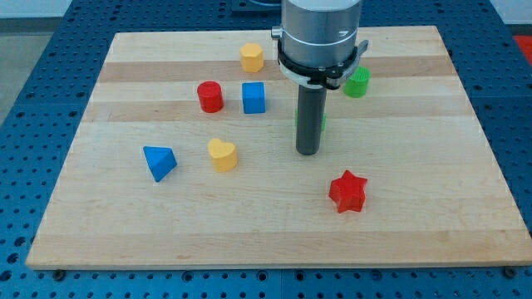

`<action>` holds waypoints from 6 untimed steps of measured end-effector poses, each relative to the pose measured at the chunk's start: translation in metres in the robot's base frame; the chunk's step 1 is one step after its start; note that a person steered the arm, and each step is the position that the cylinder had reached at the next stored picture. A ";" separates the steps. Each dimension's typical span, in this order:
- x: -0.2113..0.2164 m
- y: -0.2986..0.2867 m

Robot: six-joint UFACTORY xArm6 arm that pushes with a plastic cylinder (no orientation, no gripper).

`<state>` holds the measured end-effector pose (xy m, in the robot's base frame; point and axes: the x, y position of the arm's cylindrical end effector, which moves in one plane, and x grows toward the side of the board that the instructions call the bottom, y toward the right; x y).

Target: Move the green star towards the green circle

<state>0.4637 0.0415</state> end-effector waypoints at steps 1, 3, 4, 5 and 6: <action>-0.001 -0.006; -0.013 -0.036; -0.017 -0.029; -0.024 -0.011; -0.034 -0.004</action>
<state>0.4296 0.0372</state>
